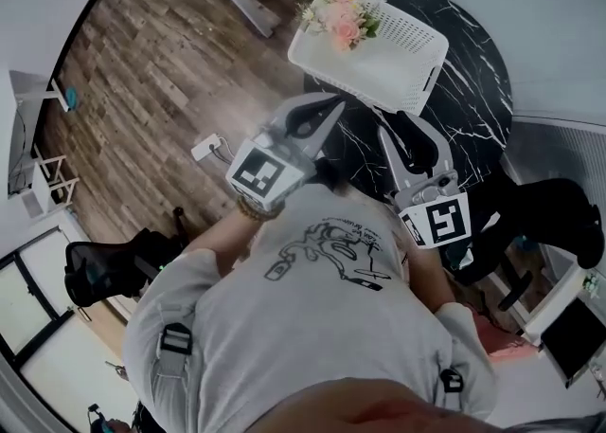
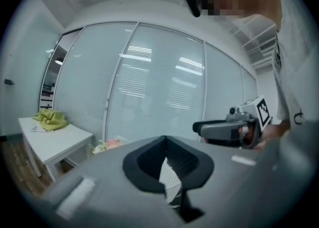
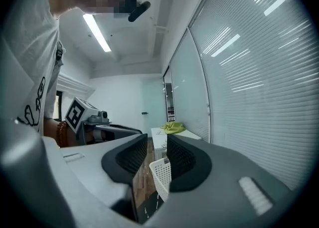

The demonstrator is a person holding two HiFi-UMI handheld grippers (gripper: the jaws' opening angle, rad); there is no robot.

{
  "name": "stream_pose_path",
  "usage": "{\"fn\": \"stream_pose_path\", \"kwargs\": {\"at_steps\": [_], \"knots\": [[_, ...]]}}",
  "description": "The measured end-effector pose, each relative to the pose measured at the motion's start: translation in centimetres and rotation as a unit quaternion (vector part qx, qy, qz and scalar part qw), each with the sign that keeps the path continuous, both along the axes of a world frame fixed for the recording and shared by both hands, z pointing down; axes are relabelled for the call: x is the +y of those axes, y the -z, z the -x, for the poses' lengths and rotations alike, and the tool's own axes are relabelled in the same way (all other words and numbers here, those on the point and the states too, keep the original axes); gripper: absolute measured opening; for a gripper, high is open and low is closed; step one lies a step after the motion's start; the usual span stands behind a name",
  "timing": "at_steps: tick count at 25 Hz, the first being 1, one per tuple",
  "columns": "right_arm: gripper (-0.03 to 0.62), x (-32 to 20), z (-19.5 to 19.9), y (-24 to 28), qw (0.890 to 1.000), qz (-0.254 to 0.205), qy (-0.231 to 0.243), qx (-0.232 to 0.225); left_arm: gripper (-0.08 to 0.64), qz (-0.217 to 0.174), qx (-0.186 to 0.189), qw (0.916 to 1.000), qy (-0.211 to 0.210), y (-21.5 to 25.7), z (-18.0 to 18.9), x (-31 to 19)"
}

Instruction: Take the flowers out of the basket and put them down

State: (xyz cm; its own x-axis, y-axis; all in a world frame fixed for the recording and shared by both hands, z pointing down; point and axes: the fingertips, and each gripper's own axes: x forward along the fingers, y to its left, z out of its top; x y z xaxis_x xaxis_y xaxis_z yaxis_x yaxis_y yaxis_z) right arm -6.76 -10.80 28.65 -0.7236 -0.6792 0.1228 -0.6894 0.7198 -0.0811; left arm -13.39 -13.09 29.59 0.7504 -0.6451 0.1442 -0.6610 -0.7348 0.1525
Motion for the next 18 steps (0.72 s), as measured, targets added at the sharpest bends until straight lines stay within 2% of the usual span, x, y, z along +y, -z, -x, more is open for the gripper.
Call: {"fn": "stream_pose_path", "kwargs": {"at_steps": [8, 12, 15, 18], "knots": [[0.250, -8.3, 0.7, -5.4, 0.999, 0.028, -0.003, 0.032, 0.003, 0.035, -0.048, 0.9982, -0.004, -5.5, 2.4, -8.1], [0.313, -11.6, 1.0, -8.3, 0.998, 0.028, 0.002, 0.053, 0.003, 0.050, -0.064, 0.9967, -0.010, -8.1, 3.2, -10.9], [0.391, -13.7, 1.4, -10.8, 0.997, 0.033, 0.010, 0.071, 0.003, 0.059, -0.077, 0.9953, -0.008, -9.8, 3.9, -12.6], [0.417, -15.5, 1.7, -13.2, 0.995, 0.041, 0.020, 0.085, 0.003, 0.065, -0.094, 0.9934, -0.011, -11.4, 4.3, -14.0]]}}
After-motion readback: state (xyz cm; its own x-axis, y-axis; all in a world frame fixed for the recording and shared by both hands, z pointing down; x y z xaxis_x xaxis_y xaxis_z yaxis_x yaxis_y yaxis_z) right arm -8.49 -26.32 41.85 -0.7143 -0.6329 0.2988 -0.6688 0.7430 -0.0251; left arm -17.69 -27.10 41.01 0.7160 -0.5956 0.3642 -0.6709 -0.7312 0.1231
